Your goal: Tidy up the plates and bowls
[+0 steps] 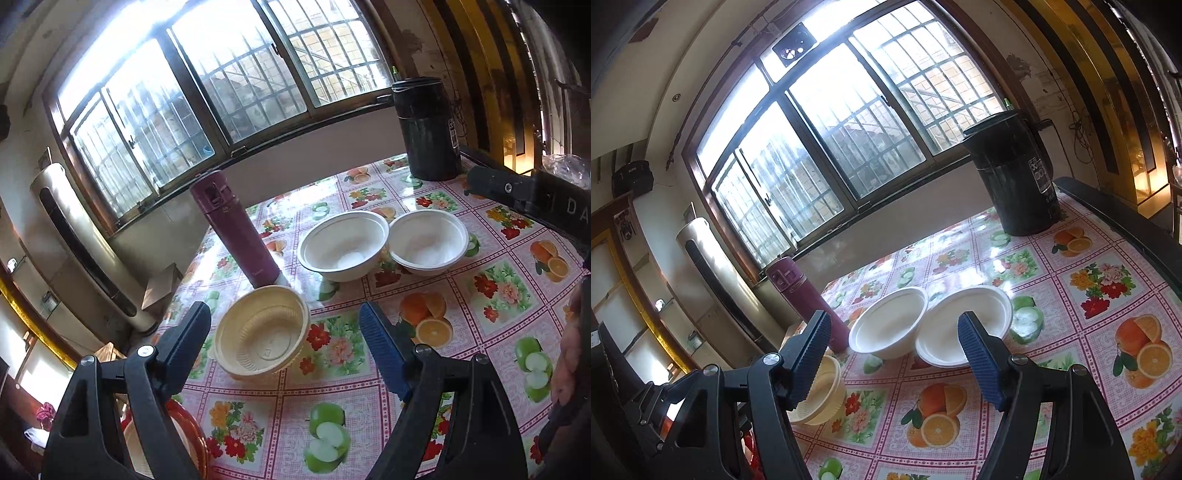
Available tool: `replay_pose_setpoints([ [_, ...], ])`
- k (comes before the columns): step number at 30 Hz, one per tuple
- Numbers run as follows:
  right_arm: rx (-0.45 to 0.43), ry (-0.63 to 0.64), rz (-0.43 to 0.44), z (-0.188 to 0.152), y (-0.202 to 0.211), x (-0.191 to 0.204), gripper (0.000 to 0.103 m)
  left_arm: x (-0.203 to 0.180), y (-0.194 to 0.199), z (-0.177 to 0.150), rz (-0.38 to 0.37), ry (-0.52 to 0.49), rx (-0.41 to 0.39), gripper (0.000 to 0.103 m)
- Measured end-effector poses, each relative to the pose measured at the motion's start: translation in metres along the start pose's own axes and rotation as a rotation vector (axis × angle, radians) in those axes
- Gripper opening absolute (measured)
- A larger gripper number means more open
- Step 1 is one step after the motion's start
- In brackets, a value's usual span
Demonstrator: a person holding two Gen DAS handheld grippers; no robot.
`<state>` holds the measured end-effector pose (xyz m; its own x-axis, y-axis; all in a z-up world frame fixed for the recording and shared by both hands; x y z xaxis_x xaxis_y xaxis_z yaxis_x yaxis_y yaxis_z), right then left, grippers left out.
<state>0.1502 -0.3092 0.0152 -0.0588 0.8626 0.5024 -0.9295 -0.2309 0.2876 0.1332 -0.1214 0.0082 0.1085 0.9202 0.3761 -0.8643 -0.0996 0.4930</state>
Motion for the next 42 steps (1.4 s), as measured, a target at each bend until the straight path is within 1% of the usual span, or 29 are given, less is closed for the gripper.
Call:
replay_pose_setpoints([
  [3,0.041,-0.057,-0.004,0.002,-0.013,-0.026,0.075,-0.015,-0.033,0.002,-0.091,0.031,0.099,0.083],
  [5,0.088,-0.117,0.000,0.000,-0.027,-0.046,0.075,-0.024,-0.058,0.003,-0.141,0.051,0.174,0.083],
  [8,0.138,-0.223,0.009,-0.003,-0.044,-0.074,0.075,-0.038,-0.091,0.003,-0.189,0.070,0.280,0.083],
  [11,0.145,-0.286,0.027,-0.003,-0.052,-0.088,0.075,-0.045,-0.113,0.009,-0.223,0.123,0.349,0.083],
  [12,0.147,-0.297,0.033,-0.003,-0.054,-0.091,0.075,-0.047,-0.118,0.011,-0.251,0.148,0.371,0.083],
  [14,0.149,-0.319,0.020,-0.003,-0.058,-0.098,0.075,-0.053,-0.129,0.015,-0.275,0.197,0.417,0.083],
  [16,0.160,-0.348,0.015,-0.006,-0.064,-0.106,0.075,-0.064,-0.137,0.018,-0.310,0.218,0.466,0.083],
  [17,0.163,-0.368,0.016,-0.007,-0.067,-0.110,0.075,-0.068,-0.142,0.019,-0.315,0.228,0.490,0.083],
  [19,0.172,-0.407,0.017,-0.010,-0.072,-0.118,0.075,-0.074,-0.148,0.021,-0.296,0.249,0.507,0.083],
  [22,0.176,-0.469,0.027,-0.015,-0.078,-0.127,0.075,-0.083,-0.157,0.022,-0.318,0.297,0.555,0.083],
  [25,0.174,-0.513,0.059,-0.020,-0.085,-0.128,0.074,-0.089,-0.161,0.022,-0.314,0.312,0.571,0.083],
  [27,0.192,-0.521,0.057,-0.026,-0.093,-0.127,0.074,-0.092,-0.164,0.021,-0.317,0.331,0.578,0.083],
  [28,0.200,-0.517,0.048,-0.029,-0.097,-0.126,0.072,-0.092,-0.167,0.021,-0.319,0.344,0.583,0.083],
  [30,0.216,-0.510,0.026,-0.035,-0.104,-0.125,0.070,-0.095,-0.172,0.019,-0.342,0.378,0.597,0.082],
  [32,0.230,-0.523,0.020,-0.039,-0.109,-0.127,0.068,-0.098,-0.176,0.018,-0.355,0.397,0.609,0.075],
  [33,0.236,-0.531,0.017,-0.041,-0.111,-0.129,0.064,-0.101,-0.177,0.017,-0.365,0.397,0.615,0.073],
  [34,0.236,-0.534,0.011,-0.041,-0.112,-0.131,0.061,-0.103,-0.178,0.016,-0.375,0.397,0.620,0.064],
  [35,0.234,-0.535,0.002,-0.042,-0.113,-0.133,0.060,-0.105,-0.178,0.016,-0.384,0.398,0.621,0.051],
  [36,0.232,-0.536,-0.005,-0.042,-0.113,-0.135,0.058,-0.107,-0.178,0.016,-0.394,0.400,0.622,0.046],
  [37,0.234,-0.537,-0.010,-0.042,-0.115,-0.136,0.054,-0.108,-0.178,0.016,-0.403,0.404,0.621,0.039],
  [38,0.241,-0.536,-0.012,-0.043,-0.117,-0.137,0.051,-0.109,-0.178,0.017,-0.409,0.405,0.620,0.034],
  [39,0.249,-0.532,-0.016,-0.044,-0.118,-0.138,0.046,-0.109,-0.178,0.018,-0.411,0.406,0.616,0.032],
  [41,0.260,-0.524,-0.025,-0.047,-0.122,-0.138,0.042,-0.108,-0.178,0.020,-0.411,0.409,0.604,0.023],
  [42,0.266,-0.517,-0.027,-0.048,-0.124,-0.137,0.035,-0.109,-0.179,0.020,-0.414,0.408,0.600,0.019],
])
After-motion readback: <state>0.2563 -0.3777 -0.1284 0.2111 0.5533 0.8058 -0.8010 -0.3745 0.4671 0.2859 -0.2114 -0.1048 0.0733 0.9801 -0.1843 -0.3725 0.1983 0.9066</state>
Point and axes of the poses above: each gripper's, at about its wrist camera, not at the fingertips, and y roughly against the way its jaws point, x to its left, z to its top, the point moved 6 cm from there along -y, roughly the way its jaws point, and after that the axes turned 3 degrees about -x, right-handed, at the moved point
